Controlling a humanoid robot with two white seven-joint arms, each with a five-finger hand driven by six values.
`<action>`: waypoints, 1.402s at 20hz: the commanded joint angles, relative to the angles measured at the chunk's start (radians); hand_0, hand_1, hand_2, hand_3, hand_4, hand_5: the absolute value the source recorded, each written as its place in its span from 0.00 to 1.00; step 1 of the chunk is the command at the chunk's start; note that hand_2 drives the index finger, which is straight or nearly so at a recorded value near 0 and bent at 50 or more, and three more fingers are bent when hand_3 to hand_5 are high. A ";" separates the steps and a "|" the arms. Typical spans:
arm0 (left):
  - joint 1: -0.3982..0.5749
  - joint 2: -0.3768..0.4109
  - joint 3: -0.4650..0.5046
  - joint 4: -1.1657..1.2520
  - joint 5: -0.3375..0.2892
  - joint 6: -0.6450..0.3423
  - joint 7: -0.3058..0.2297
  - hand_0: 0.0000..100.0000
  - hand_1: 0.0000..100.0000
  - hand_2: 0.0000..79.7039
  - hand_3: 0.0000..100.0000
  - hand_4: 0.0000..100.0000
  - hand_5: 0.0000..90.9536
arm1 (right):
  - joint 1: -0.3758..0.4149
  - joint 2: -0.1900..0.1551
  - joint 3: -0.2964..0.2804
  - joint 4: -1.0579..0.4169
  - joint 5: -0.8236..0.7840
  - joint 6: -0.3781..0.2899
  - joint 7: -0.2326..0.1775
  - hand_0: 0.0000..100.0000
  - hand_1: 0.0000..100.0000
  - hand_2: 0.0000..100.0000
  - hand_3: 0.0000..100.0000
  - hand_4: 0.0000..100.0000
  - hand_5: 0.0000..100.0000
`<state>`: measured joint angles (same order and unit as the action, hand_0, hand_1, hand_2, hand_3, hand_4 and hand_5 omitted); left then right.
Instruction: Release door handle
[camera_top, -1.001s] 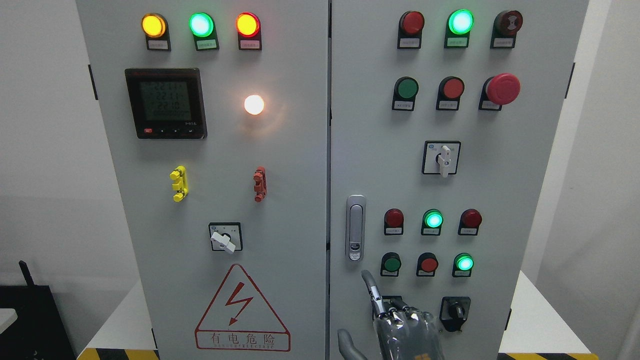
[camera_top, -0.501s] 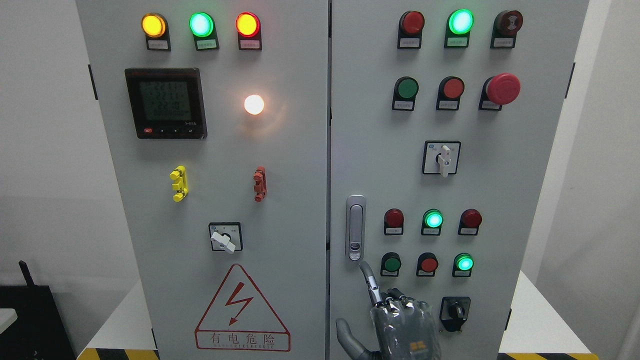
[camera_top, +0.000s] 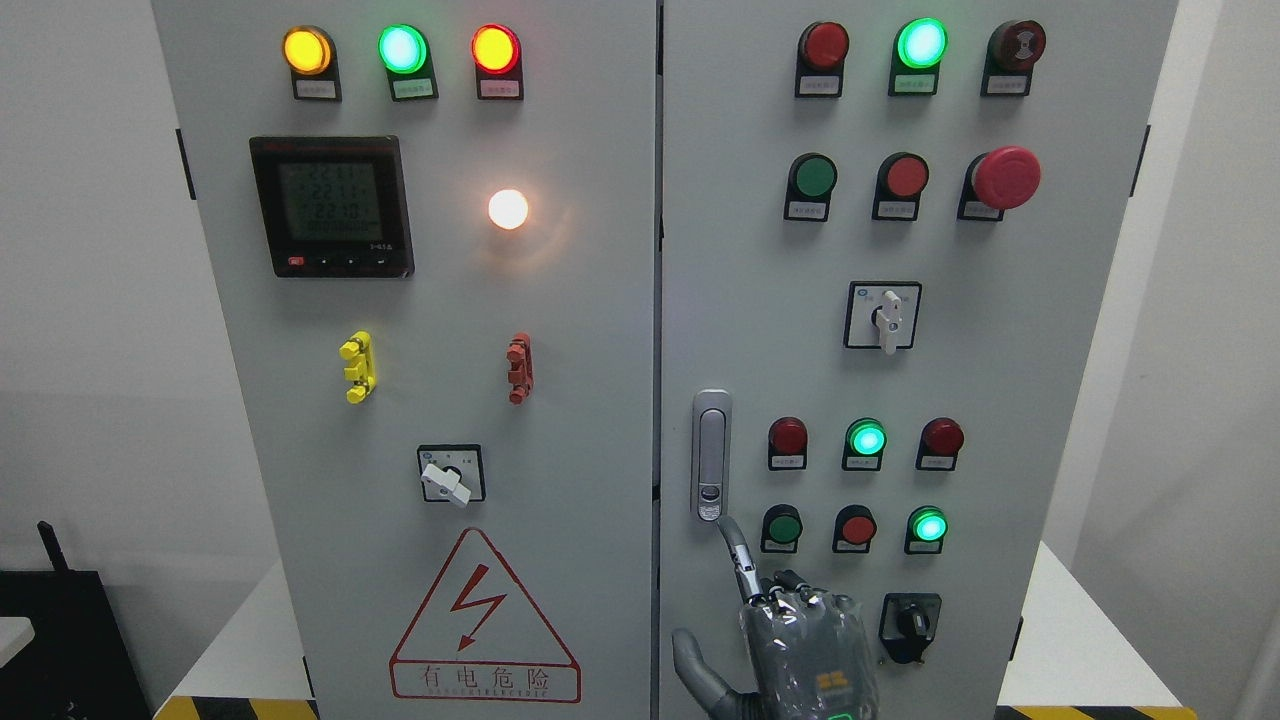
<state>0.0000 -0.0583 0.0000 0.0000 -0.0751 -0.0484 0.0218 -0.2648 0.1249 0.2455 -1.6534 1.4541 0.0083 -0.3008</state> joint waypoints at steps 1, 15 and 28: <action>-0.003 0.000 0.002 0.009 0.000 -0.001 -0.002 0.12 0.39 0.00 0.00 0.00 0.00 | -0.008 0.002 0.003 0.012 0.000 0.001 0.003 0.32 0.27 0.00 0.94 0.84 0.98; -0.003 -0.002 0.002 0.009 0.000 -0.001 -0.002 0.12 0.39 0.00 0.00 0.00 0.00 | -0.036 0.019 0.014 0.029 0.006 0.001 0.009 0.32 0.26 0.00 0.94 0.84 0.98; -0.003 -0.002 0.002 0.009 0.000 -0.001 -0.002 0.12 0.39 0.00 0.00 0.00 0.00 | -0.036 0.021 0.011 0.038 0.014 0.004 0.014 0.33 0.26 0.00 0.94 0.84 0.98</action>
<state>0.0000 -0.0593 0.0000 0.0000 -0.0751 -0.0485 0.0200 -0.3000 0.1408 0.2567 -1.6242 1.4646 0.0116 -0.2873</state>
